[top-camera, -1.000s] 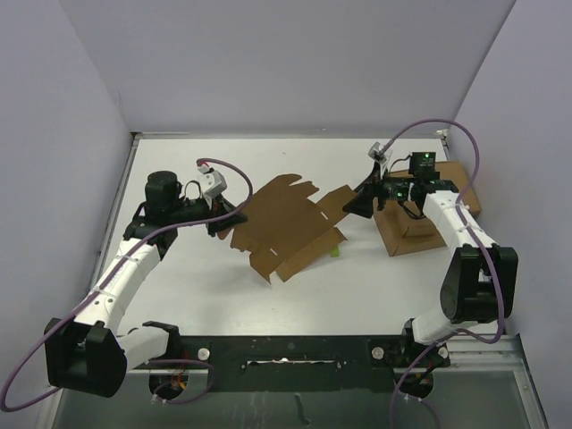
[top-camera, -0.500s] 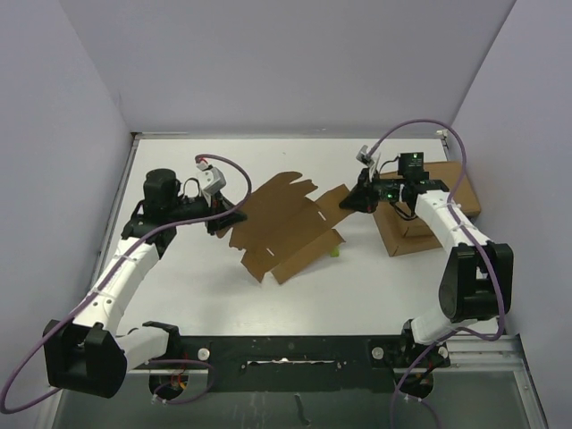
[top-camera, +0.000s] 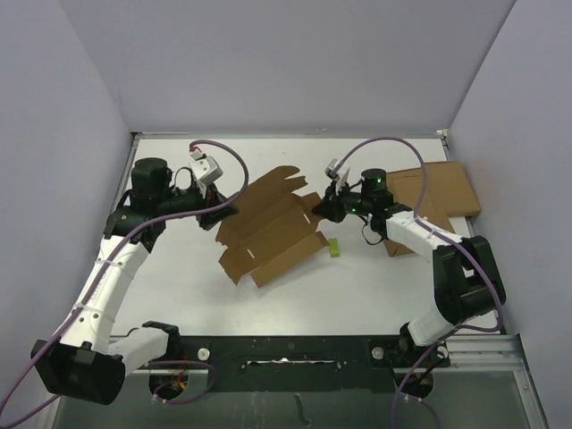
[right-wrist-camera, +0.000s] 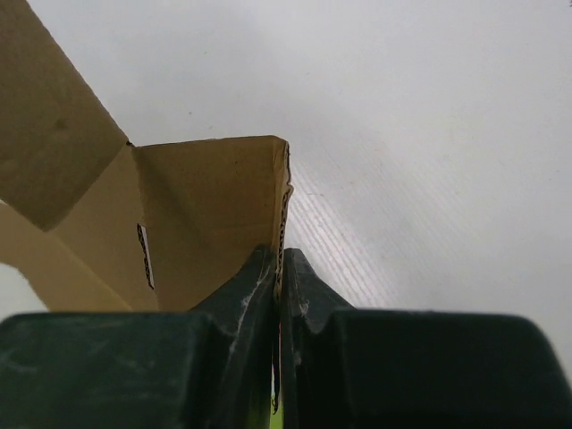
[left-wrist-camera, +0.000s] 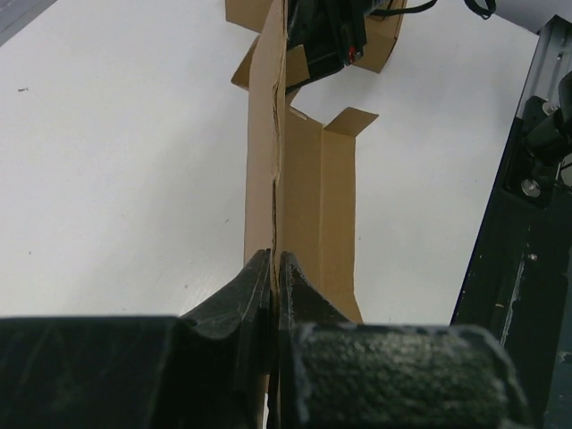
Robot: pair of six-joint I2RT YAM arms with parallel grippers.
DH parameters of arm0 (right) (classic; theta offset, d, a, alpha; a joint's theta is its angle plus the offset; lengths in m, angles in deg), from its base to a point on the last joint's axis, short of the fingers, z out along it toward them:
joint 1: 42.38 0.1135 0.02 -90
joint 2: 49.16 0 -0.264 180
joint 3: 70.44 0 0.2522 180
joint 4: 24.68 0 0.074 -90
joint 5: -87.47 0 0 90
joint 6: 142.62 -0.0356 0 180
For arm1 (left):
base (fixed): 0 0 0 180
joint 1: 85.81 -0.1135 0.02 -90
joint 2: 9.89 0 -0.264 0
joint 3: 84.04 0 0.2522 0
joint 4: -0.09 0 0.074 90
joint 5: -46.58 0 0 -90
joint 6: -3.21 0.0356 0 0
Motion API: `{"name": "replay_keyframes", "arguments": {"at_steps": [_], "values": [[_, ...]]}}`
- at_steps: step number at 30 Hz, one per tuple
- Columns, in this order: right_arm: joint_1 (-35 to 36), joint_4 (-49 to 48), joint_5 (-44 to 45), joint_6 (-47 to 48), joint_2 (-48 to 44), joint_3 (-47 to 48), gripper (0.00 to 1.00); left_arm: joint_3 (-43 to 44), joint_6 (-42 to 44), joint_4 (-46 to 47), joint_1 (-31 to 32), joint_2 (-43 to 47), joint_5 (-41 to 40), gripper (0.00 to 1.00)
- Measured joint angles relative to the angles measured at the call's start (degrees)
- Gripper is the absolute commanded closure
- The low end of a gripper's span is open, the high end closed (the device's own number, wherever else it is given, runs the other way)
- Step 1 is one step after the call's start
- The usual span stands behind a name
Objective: Fold the paper box
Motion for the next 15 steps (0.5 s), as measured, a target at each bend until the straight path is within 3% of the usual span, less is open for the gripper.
{"name": "replay_keyframes", "arguments": {"at_steps": [6, 15], "values": [[-0.9, -7.4, 1.5, -3.0, 2.4, -1.0, 1.0, 0.0, 2.3, -2.8, 0.6, -0.2, -5.4, 1.0], [-4.5, -10.2, -5.0, -5.8, 2.5, -1.0, 1.0, 2.4, 4.9, -4.1, 0.7, -5.7, -13.9, 1.0]]}}
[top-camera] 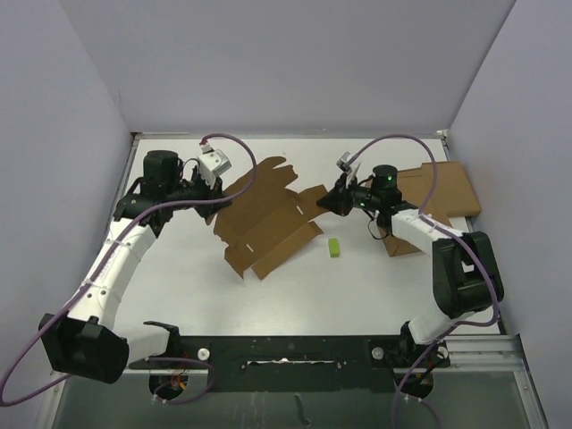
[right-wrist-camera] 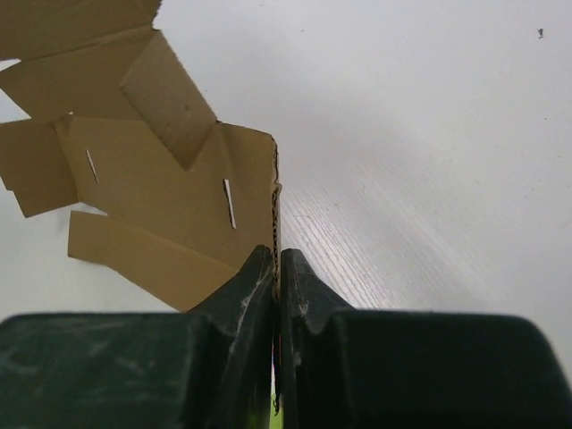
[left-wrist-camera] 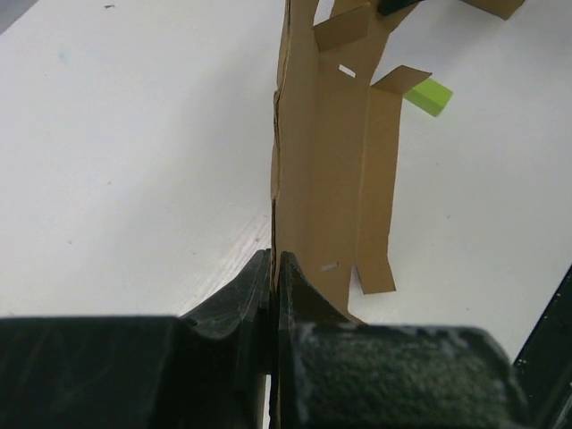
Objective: Fold the paper box
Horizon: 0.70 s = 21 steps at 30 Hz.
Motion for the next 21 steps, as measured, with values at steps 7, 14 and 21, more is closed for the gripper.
{"name": "replay_keyframes", "arguments": {"at_steps": [7, 14, 21], "values": [[4.5, -2.3, 3.1, -1.4, 3.3, 1.6, 0.99, 9.4, 5.1, -3.9, 2.8, -6.0, -8.0, 1.0], [4.8, -5.6, 5.3, -4.4, 9.6, 4.7, 0.95, 11.7, 10.0, -4.6, 4.2, -7.4, -13.7, 1.0], [4.4, -5.9, 2.4, -5.7, 10.8, 4.7, 0.84, 5.4, 12.8, -2.0, 8.3, -7.0, -16.6, 1.0]]}}
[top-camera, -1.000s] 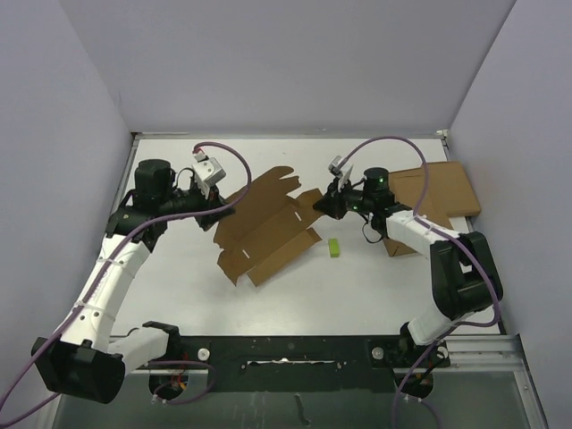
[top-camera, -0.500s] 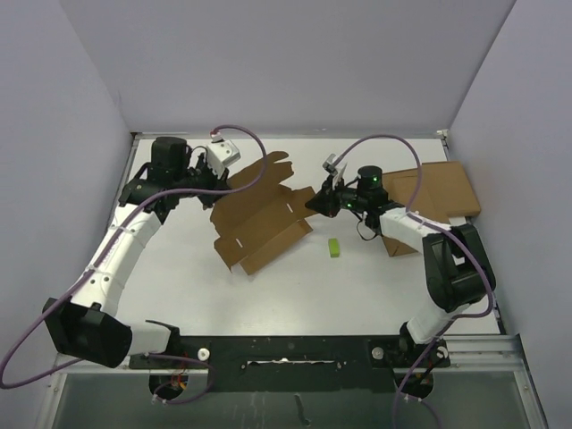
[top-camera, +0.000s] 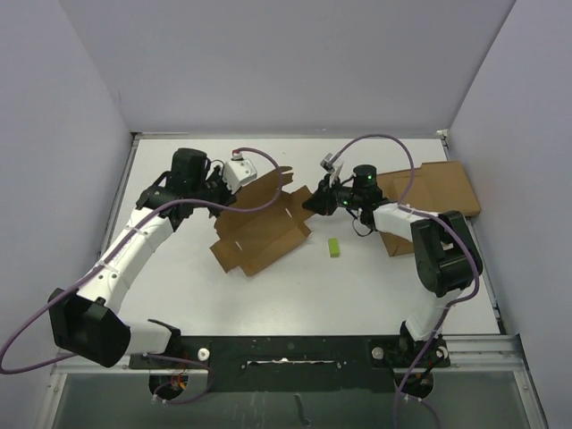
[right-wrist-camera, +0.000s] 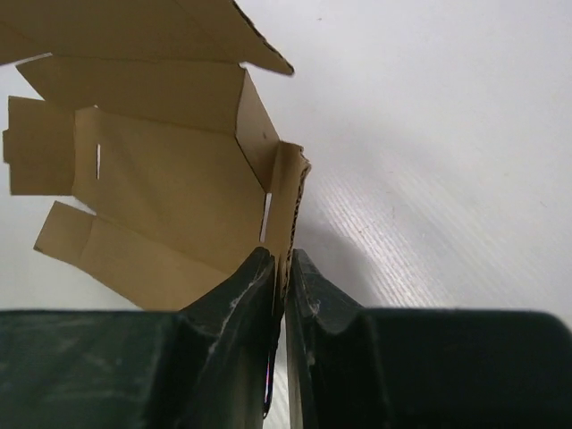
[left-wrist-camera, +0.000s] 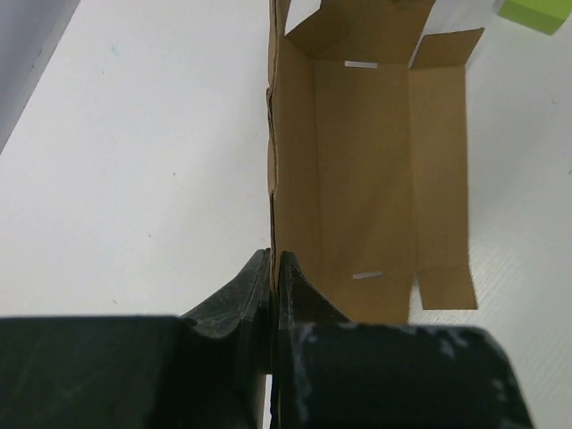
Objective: Fold the paper box
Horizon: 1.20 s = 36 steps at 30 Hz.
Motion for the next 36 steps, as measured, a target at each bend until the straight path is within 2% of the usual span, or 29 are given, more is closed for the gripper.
{"name": "replay_keyframes", "arguments": {"at_steps": [5, 16, 29, 33, 36], "values": [[-0.7, 1.6, -4.3, 0.6, 1.4, 0.8, 0.72, -1.7, 1.4, 0.4, 0.2, 0.0, -1.5, 1.0], [-4.9, 15.4, -9.2, 7.8, 3.2, 10.0, 0.5, -1.7, 2.8, 1.5, 0.2, 1.5, -0.4, 1.0], [-4.6, 31.6, -9.0, 17.0, 7.2, 18.6, 0.4, -1.7, 2.8, 1.5, 0.2, 1.6, 2.1, 1.0], [-4.7, 35.0, -8.1, 19.3, 8.4, 21.0, 0.41, -1.7, 2.9, 1.5, 0.2, 1.6, 3.3, 1.0], [-4.5, 37.0, -7.9, 21.4, 9.4, 22.8, 0.48, -1.7, 2.9, 1.5, 0.2, 1.9, 4.5, 1.0]]}}
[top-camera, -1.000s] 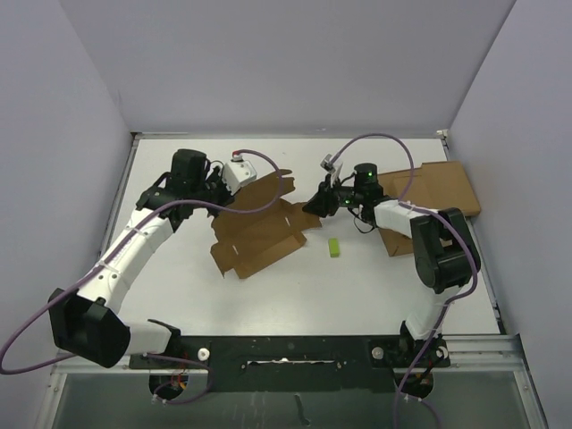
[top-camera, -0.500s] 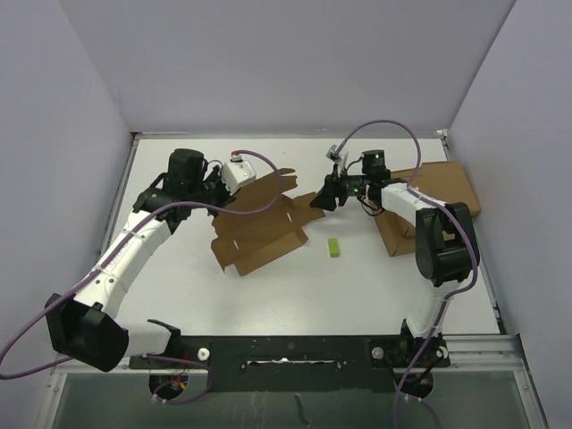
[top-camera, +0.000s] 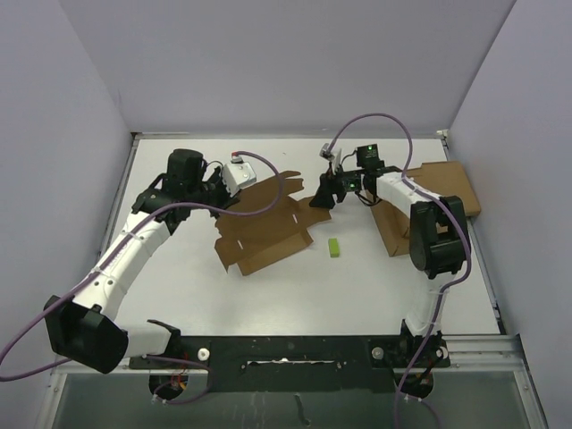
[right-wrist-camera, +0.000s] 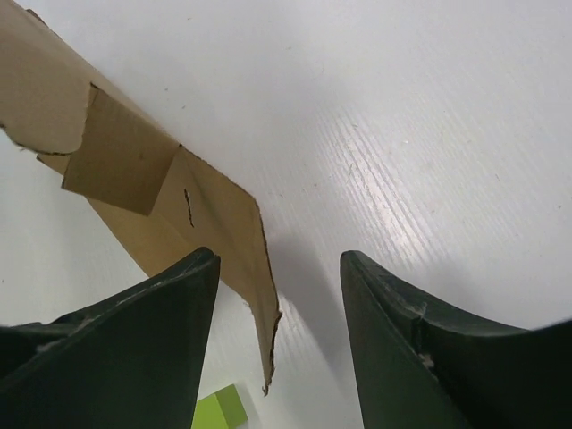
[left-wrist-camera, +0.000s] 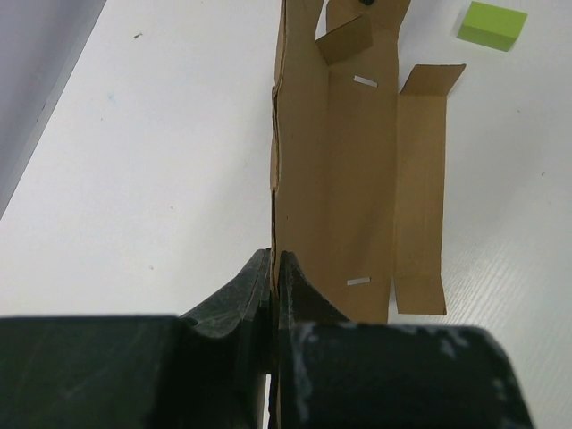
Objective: Fold the paper box
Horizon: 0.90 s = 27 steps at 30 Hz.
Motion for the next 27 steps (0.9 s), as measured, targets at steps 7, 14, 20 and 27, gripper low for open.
{"name": "replay_keyframes", "arguments": {"at_steps": [7, 14, 20, 27], "values": [[0.2, 3.1, -0.5, 3.7, 0.6, 0.9, 0.96, 0.0, 0.1, 0.0, 0.0, 0.5, 1.4, 1.0], [0.1, 0.2, -1.3, 3.3, -1.2, -2.1, 1.0, 0.0, -1.4, -0.6, 0.0, 1.3, 1.8, 1.0], [0.4, -8.7, 0.0, 0.2, -7.6, -10.8, 1.0, -0.5, -8.5, -2.1, 0.0, 3.6, 4.9, 1.0], [1.4, -18.4, 2.4, -2.4, -11.7, -16.4, 1.0, -3.5, -19.9, -1.3, 0.1, 7.2, 9.9, 1.0]]}}
